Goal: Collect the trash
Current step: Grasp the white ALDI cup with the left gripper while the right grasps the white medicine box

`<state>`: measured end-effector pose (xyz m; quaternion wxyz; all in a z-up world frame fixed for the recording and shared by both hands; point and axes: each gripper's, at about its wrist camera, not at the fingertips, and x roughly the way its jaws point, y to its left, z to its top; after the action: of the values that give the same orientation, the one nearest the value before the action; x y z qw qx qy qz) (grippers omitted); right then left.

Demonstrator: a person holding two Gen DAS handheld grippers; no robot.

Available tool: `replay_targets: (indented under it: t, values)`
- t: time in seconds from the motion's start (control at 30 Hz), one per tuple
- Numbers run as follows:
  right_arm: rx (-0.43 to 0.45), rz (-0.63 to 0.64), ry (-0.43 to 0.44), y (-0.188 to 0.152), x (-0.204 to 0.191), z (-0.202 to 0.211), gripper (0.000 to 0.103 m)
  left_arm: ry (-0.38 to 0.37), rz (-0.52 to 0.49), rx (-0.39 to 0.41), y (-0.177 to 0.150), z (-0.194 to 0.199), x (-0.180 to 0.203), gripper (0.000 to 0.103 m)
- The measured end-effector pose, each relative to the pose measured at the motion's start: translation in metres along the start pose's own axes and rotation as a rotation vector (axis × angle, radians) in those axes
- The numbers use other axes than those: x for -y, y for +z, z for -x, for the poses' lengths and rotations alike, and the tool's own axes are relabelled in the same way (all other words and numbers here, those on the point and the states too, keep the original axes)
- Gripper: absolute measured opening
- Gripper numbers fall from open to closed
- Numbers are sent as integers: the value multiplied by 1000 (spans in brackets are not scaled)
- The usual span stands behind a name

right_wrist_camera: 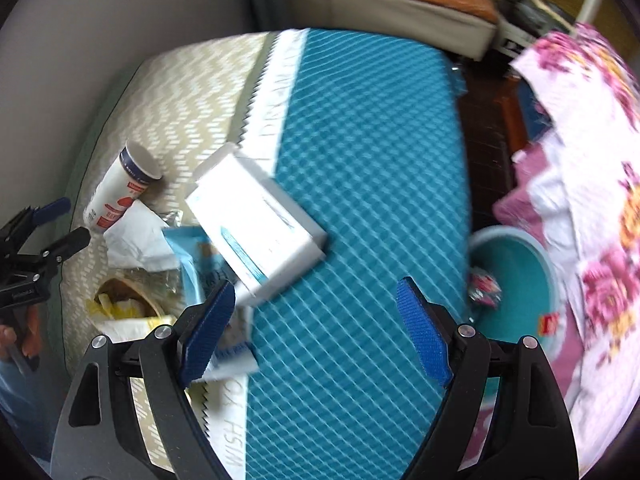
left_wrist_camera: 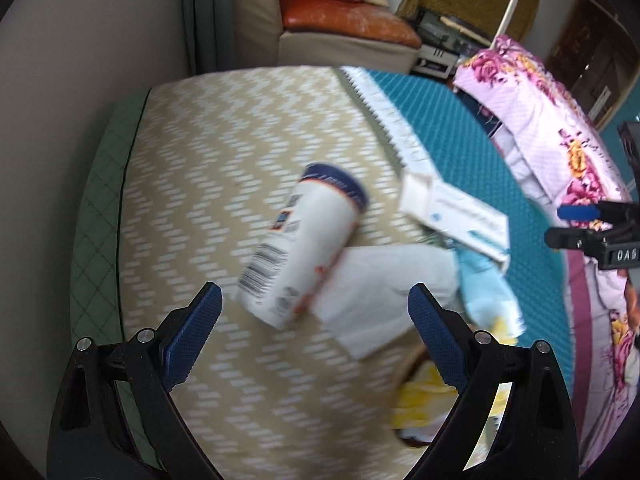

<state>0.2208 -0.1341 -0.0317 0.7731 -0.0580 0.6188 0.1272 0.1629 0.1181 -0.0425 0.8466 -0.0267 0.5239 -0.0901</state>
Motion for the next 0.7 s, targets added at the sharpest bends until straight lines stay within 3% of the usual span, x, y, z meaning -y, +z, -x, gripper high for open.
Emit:
replay_targets:
  t: [0.4, 0.7]
  values:
    - [-159, 188, -26, 47, -52, -72, 79, 1, 29, -48, 21, -46, -28, 94]
    - [-179, 255, 27, 59, -84, -84, 79, -30, 34, -58, 21, -47, -45, 94]
